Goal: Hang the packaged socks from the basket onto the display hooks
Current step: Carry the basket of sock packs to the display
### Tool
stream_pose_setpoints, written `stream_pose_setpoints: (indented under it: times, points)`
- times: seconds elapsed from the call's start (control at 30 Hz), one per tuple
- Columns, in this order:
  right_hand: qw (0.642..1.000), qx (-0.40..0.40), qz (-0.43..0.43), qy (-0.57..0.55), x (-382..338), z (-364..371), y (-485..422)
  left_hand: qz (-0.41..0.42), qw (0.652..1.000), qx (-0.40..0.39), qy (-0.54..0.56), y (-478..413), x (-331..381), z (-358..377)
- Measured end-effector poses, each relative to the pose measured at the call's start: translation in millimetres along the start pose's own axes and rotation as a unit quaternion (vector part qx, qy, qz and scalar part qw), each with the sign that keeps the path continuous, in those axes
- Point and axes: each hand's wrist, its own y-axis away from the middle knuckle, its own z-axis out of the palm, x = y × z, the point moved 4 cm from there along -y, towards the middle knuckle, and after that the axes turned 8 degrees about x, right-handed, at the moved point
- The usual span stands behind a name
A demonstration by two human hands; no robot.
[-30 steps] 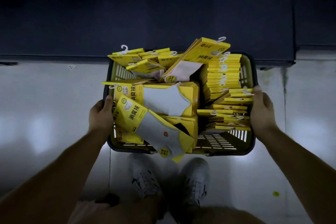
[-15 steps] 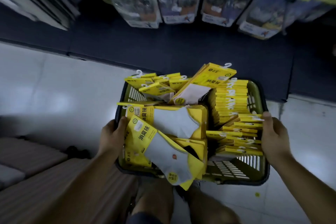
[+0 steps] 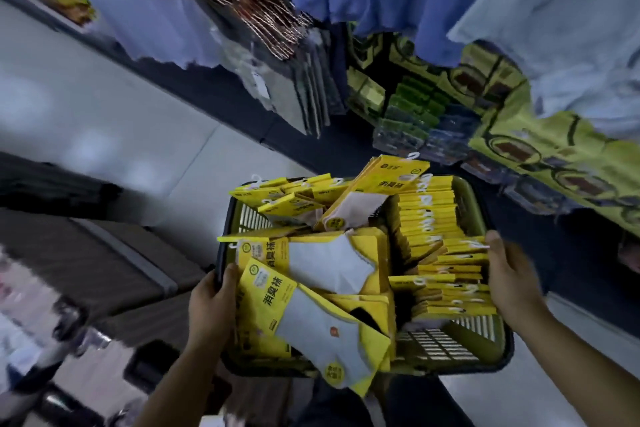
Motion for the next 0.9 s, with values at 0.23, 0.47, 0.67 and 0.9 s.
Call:
stream_pose_setpoints:
  times: [0.23, 0.47, 0.67, 0.9]
  points:
    - [0.995, -0.083, -0.062, -0.008, -128.3, 64.3, -34.3, -0.059, 0.994, 0.074, 0.050, -37.0, 1.4, -55.3]
    - [0.985, -0.136, -0.107, 0.004, -251.0, 145.1, -68.7, -0.116, 0.972, 0.193, 0.059, -72.9, 13.1, -93.7]
    - [0.970, -0.193, -0.138, 0.051, -338.4, 216.8, -85.7, -0.155, 0.956, 0.240, 0.065, -103.4, 16.5, -124.3]
    - [0.953, -0.213, -0.188, 0.108, -425.8, 304.2, -78.8, -0.194, 0.937, 0.264, 0.125, -165.5, 15.1, -164.1]
